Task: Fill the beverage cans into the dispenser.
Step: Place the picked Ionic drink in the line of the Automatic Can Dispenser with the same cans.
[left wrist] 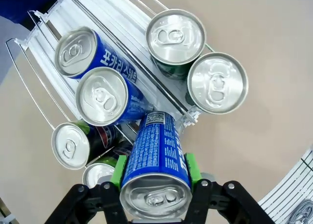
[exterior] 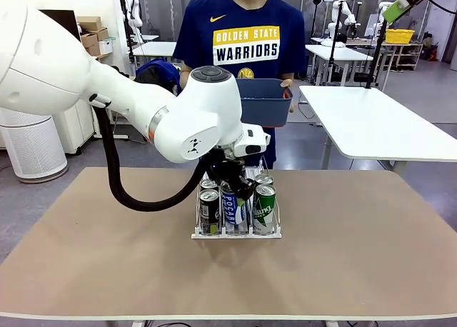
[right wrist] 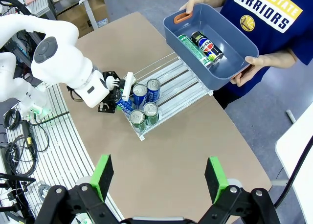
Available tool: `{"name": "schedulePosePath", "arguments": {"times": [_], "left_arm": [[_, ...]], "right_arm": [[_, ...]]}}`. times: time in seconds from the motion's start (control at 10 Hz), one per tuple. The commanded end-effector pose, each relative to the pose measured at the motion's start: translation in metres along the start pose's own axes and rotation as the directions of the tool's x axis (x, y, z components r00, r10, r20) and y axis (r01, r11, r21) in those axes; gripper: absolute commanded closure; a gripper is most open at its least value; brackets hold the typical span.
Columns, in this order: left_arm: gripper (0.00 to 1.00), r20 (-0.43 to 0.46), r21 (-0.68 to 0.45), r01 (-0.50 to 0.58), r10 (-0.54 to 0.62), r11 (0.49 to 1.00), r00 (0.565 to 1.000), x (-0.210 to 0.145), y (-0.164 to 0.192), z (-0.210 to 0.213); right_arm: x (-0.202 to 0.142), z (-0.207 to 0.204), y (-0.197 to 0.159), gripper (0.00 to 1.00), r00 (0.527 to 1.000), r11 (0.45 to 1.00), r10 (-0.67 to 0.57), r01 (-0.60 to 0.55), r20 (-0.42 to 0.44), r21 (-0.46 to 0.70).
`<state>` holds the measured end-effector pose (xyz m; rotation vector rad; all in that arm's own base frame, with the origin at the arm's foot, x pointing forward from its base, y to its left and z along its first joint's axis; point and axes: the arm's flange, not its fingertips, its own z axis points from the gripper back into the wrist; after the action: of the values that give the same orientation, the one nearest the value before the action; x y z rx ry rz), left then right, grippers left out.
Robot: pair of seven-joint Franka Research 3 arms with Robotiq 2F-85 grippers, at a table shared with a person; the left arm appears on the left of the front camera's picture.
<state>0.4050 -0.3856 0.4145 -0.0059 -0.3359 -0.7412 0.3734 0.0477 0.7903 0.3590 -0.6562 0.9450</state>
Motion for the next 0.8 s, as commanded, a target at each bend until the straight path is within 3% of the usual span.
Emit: {"name": "schedulePosePath", "arguments": {"times": [0.0, 0.7], "left_arm": [[0.43, 0.005, 0.03, -0.021, 0.021, 0.999, 1.0, 0.013, 0.01, -0.01], [0.43, -0.139, -0.108, -0.037, 0.021, 0.993, 0.99, 0.015, 0.012, -0.034]], "right_arm": [[0.0, 0.0, 0.0, 0.0, 1.0, 1.0, -0.001, 0.001, 0.0, 0.0], [0.0, 0.0, 0.0, 0.0, 1.0, 1.0, -0.001, 0.001, 0.0, 0.0]]}}
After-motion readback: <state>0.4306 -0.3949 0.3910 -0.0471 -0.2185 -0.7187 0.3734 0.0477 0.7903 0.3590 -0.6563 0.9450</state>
